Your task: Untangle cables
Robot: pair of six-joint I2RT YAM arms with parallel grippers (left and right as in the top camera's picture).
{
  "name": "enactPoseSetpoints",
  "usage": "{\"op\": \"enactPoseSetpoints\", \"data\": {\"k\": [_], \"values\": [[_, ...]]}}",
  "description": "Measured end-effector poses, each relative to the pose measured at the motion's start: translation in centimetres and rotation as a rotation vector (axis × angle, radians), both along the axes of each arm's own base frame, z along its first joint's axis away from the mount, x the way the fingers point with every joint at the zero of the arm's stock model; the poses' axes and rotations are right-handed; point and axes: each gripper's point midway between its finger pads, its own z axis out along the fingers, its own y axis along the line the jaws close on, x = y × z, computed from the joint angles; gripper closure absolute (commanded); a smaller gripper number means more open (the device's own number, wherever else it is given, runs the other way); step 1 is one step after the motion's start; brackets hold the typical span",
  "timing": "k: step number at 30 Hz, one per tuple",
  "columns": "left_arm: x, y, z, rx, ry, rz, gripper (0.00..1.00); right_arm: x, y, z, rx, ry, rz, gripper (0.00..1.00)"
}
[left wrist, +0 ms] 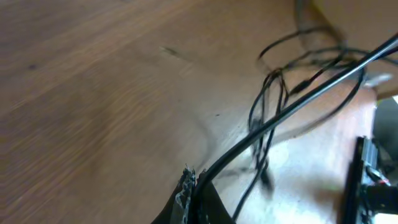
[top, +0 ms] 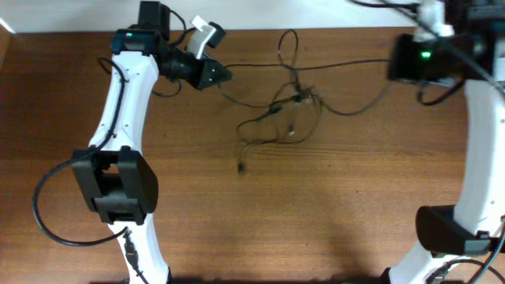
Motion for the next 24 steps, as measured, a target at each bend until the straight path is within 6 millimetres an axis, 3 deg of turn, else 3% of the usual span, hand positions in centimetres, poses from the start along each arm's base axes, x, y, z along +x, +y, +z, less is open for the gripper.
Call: {"op": "enactPoseSetpoints", "data": {"k": [2, 4, 5, 10, 12, 14, 19, 23, 24], "values": [[0.4, 1.3, -0.5, 0.033, 0.009, 0.04, 1.0, 0.2, -3.0, -1.1, -0.011, 0.038, -0.079, 0.96], [0.7, 2.2, -0.9, 0.064, 0.023, 0.077, 1.0, 0.1, -4.4, -2.6, -0.009, 0.087, -0.115, 0.96], [1.0, 2.9, -1.4, 0.101, 0.036, 0.109, 1.0, 0.2, -5.0, -4.3, -0.006, 0.143, -0.131, 0.96], [2.0, 4.9, -1.4, 0.145, 0.046, 0.2, 1.0, -0.3, -5.1, -8.8, -0.002, 0.287, -0.125, 0.96], [2.5, 5.8, 0.8, 0.142, 0.016, 0.235, 1.0, -0.2, -5.1, -10.0, -0.002, 0.311, -0.121, 0.96], [2.8, 6.1, 5.9, 0.125, -0.063, 0.258, 1.0, -0.3, -5.1, -11.2, -0.001, 0.34, -0.118, 0.96], [0.7, 5.0, 17.0, 0.02, -0.254, 0.261, 1.0, -0.2, -5.1, -12.7, -0.002, 0.36, -0.107, 0.96], [0.1, 5.4, 22.5, -0.031, -0.365, 0.346, 1.0, -0.3, -5.0, -14.1, 0.001, 0.385, -0.102, 0.96], [0.1, 5.7, 23.1, -0.034, -0.374, 0.374, 1.0, -0.3, -4.9, -14.4, 0.003, 0.392, -0.101, 0.82]]}}
